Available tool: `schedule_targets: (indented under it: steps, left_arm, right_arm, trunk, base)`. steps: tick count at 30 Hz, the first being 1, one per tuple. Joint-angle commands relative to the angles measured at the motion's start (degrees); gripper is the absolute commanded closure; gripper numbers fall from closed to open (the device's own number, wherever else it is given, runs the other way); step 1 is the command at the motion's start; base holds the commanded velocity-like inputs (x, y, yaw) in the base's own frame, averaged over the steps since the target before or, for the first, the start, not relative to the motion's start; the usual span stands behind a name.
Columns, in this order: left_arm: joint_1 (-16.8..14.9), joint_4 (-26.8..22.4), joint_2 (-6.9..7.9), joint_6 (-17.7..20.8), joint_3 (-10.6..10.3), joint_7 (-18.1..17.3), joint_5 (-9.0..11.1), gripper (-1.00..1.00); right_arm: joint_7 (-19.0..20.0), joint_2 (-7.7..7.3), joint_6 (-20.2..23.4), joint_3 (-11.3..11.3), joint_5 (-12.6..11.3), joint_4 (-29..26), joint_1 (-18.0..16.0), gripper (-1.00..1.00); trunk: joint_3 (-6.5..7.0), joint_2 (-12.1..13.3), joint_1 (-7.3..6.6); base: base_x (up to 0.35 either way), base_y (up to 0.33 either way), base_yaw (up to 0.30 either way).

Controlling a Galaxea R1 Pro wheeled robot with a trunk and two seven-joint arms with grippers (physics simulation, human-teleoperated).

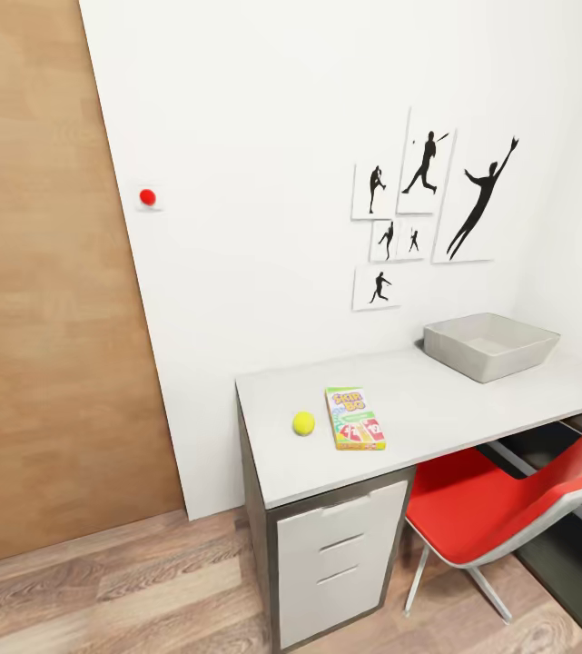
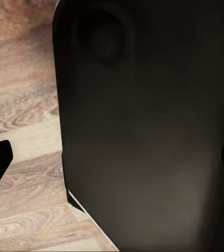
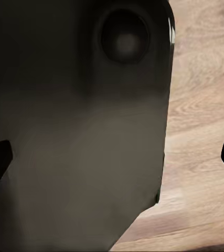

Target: Put all the toys in the child's room - the three board games (two on the bed and one on the table), the two jigsaw puzzles on the table, and the tennis ball on the table - inside the toy box on the table in the child's room.

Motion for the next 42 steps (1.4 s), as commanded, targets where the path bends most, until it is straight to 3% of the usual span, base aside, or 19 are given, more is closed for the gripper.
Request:
schedule_targets:
  steps: [1,11,42]
  left_arm:
    - [-0.01,0.00,0.00,0.00,0.00,0.00,0.00,-1.00]
    - [-0.10,-0.15,-0.39,0.45,-0.14,-0.18,-0.25,-1.00]
    - [-0.10,-0.18,-0.27,0.30,0.09,-0.18,-0.10,-1.00]
  right_arm:
    - [0.00,0.00,0.00,0.00,0.00,0.00,-0.01,-1.00]
    - [-0.09,2.39,0.36,-0.41,-0.35,0.00,-0.10,-1.00]
    - [-0.01,2.33,-0.34,-0.18,-0.21,0.00,-0.10,-1.00]
  trunk:
    - [-0.03,-0.01,0.00]
    - [-0.03,-0.01,0.00]
    - [-0.03,-0.01,0.00]
  base:
    - [0.000,0.000,0.000]
    - [-0.118,0.000,0.000]
    - [-0.008,0.000,0.000]
